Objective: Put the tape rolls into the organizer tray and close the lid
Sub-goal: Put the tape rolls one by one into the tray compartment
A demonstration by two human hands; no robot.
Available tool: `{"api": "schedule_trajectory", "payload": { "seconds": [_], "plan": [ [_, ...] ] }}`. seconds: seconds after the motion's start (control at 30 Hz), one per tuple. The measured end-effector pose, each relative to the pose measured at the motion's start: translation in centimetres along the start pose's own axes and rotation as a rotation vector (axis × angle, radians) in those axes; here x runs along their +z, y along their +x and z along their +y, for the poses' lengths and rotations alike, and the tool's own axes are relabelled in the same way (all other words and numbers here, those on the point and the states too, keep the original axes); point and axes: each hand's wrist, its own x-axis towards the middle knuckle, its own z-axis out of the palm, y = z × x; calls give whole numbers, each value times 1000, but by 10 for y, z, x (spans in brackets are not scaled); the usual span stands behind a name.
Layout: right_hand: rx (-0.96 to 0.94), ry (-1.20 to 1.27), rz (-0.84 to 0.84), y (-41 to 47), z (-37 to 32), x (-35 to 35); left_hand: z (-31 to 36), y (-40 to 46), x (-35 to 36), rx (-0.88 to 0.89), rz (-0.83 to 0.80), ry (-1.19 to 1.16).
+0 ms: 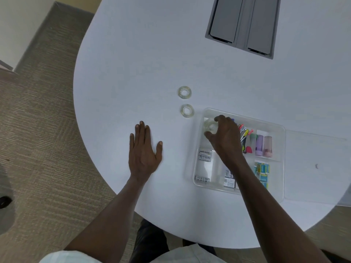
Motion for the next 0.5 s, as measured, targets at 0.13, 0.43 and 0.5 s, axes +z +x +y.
{"api": "schedule_trajectory", "payload": {
  "seconds": [0.13,0.43,0.5],
  "plan": [
    [-37,-137,-131,0,2,10,0,0,0,1,-6,-4],
    [12,-198,-240,9,5,17,0,0,0,-7,-25,-10],
    [49,-168,-253,10,4,18,0,0,0,-8,-18,-12]
  ]
}}
